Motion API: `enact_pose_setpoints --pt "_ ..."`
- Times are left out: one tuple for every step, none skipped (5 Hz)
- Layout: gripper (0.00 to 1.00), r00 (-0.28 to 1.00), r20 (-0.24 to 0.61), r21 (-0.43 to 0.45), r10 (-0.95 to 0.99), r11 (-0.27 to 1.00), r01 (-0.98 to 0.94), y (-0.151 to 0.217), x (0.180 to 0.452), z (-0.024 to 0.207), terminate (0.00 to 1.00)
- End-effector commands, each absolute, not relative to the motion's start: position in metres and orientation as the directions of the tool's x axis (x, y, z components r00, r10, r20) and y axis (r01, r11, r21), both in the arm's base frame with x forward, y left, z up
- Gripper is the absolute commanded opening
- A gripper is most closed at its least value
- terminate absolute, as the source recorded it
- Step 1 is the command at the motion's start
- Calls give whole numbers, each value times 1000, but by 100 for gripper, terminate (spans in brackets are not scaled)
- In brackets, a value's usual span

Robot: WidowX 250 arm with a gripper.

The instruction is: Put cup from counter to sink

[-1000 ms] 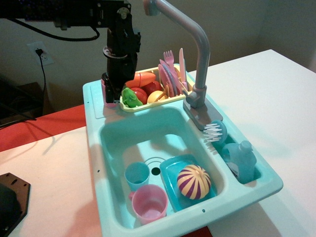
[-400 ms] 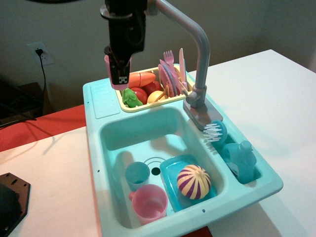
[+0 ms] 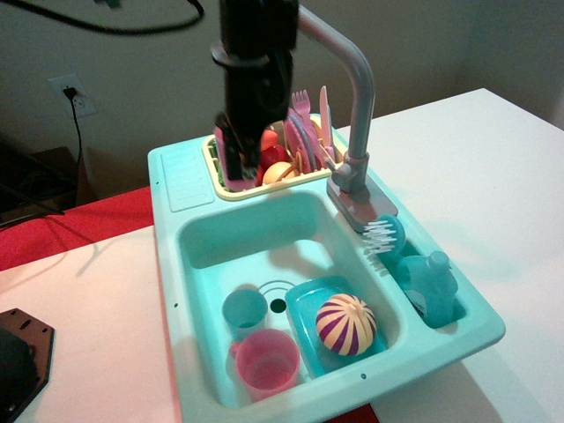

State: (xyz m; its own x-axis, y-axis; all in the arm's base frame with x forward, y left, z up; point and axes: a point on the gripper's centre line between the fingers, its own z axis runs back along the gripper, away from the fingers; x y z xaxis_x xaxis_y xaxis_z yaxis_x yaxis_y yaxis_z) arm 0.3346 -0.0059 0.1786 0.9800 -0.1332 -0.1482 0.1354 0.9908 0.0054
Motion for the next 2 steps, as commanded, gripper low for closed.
enact_pose_setpoints --pt "0 981 -127 11 -147 989 150 -26 346 167 0" --pt "0 980 -144 24 -136 990 141 -22 352 151 0"
